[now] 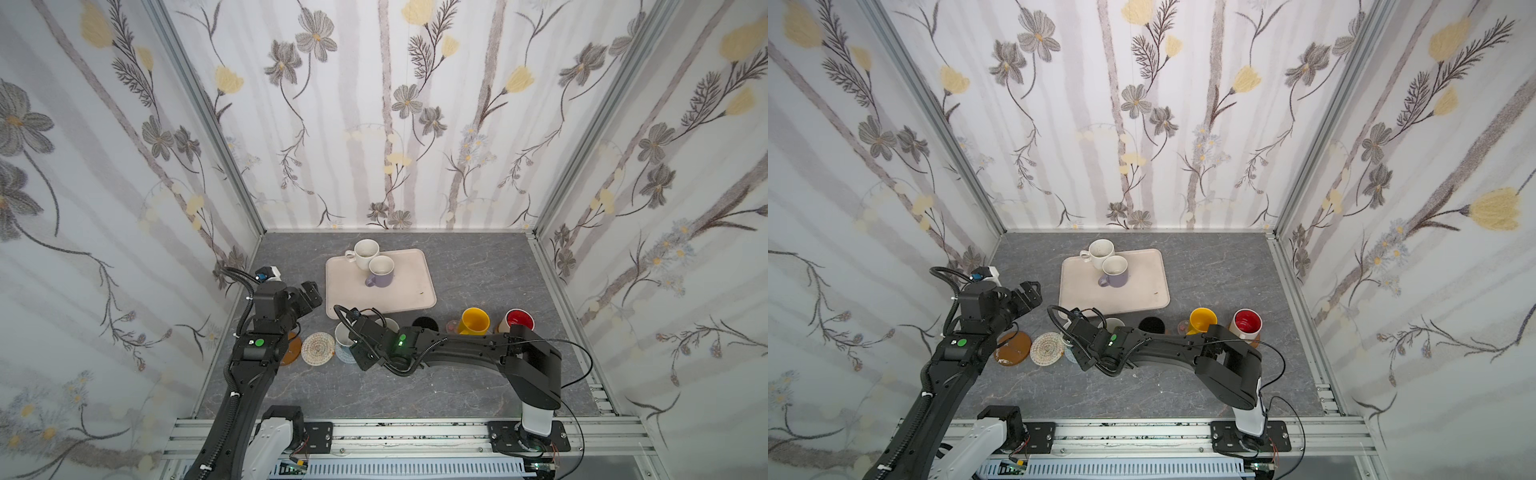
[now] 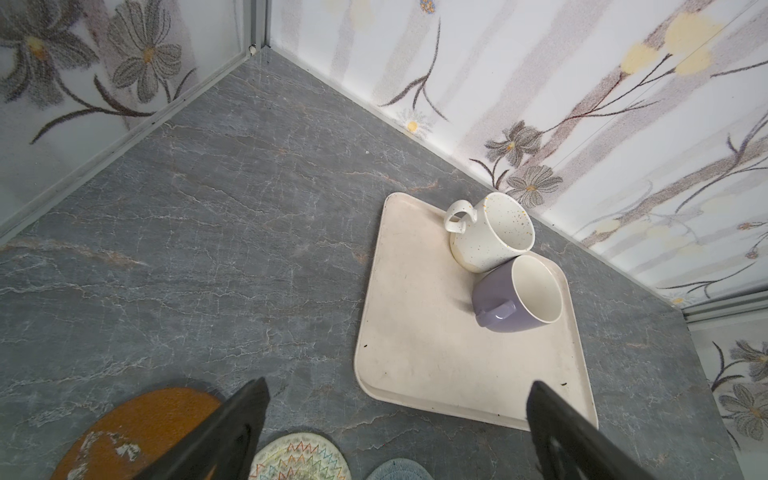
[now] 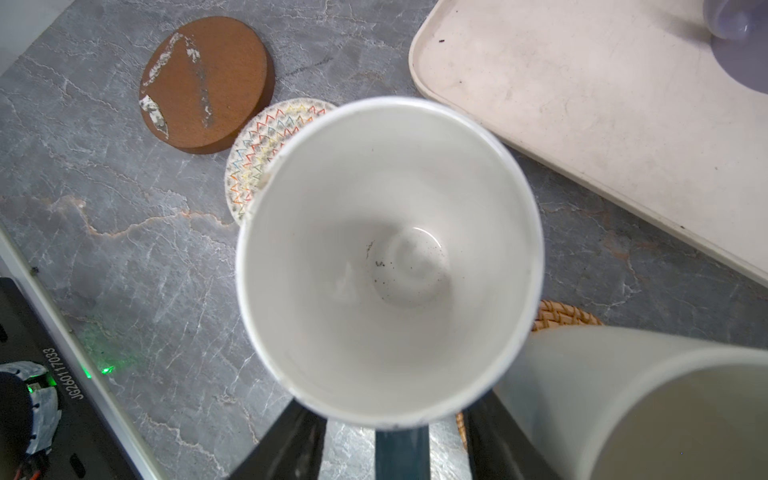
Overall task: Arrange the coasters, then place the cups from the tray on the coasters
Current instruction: 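Lower the blue floral mug onto the blue knit coaster with the right gripper, then open and raise the right gripper while moving the left gripper over the tray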
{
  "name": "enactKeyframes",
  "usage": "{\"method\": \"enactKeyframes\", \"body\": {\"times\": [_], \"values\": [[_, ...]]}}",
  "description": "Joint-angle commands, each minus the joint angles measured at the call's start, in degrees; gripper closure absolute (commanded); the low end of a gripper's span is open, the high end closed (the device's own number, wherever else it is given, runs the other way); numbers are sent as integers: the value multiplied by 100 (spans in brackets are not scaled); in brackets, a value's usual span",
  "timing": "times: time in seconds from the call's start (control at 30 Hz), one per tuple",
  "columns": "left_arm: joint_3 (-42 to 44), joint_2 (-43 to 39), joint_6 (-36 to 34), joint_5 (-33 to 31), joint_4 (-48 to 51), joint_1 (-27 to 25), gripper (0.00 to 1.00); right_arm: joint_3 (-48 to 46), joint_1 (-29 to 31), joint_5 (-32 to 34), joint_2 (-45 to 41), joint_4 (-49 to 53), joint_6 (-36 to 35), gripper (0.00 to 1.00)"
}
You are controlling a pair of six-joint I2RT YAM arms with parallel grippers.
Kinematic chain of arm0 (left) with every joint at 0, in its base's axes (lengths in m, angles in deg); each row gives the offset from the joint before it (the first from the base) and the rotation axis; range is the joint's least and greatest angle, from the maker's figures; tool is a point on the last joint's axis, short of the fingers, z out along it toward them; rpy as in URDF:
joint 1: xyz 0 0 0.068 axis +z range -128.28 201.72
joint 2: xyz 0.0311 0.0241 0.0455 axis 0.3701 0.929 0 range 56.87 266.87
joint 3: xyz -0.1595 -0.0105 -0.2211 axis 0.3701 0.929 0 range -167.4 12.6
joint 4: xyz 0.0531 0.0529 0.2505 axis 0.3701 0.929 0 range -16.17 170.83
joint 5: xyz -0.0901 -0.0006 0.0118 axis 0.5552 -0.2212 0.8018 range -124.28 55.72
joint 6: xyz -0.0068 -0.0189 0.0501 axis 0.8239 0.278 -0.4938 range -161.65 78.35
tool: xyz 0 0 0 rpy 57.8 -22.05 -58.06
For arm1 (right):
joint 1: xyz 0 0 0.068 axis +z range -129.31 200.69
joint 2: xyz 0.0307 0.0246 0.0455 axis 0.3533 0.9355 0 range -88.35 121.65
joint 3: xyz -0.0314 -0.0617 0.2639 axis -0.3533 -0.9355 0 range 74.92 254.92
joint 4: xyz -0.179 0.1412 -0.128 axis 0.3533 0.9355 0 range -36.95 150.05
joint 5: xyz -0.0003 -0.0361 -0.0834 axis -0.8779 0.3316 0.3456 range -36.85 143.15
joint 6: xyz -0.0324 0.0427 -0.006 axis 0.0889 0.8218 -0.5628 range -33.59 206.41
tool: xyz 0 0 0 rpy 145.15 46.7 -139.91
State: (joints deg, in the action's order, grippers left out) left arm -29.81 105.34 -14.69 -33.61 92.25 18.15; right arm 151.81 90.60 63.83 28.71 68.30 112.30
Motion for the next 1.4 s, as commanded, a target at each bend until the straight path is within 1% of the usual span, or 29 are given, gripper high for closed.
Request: {"method": "enactKeyframes", "body": {"times": [0.0, 0.47, 0.53, 0.63, 0.8, 0.87, 0.93, 1.1, 1.23, 1.3, 1.37], "values": [[-3, 31, 2, 10, -224, 15, 0, 62, -2, 127, -82, -78, -83, 43], [-24, 106, -33, 110, -242, 67, 0, 143, -16, 213, -293, -10, -138, 40], [-43, 143, -98, 227, -250, 67, 3, 152, -13, 234, -354, -8, -146, 39], [-88, 270, -277, 627, -273, 65, 7, 156, -46, 250, -502, -20, -154, 39], [-188, 509, -395, 1152, -277, 29, 21, 34, -204, 173, -859, -106, -168, 37], [-253, 595, -419, 1264, -270, -95, 25, -74, -320, 92, -1051, -174, -163, 36], [-327, 671, -442, 1222, -268, -283, 26, -257, -473, -38, -1241, -280, -141, 36], [-485, 964, -393, 730, -233, -932, 26, -846, -1000, -332, -1780, -604, -75, 35], [-659, 1371, -454, 353, -226, -1455, 26, -1375, -1432, -480, -2265, -837, -67, 32], [-760, 1595, -491, 317, -229, -1620, 26, -1641, -1671, -628, -2509, -966, -68, 31], [-898, 1832, -506, 441, -224, -1713, 26, -1920, -1911, -786, -2847, -1109, -82, 30]]}}
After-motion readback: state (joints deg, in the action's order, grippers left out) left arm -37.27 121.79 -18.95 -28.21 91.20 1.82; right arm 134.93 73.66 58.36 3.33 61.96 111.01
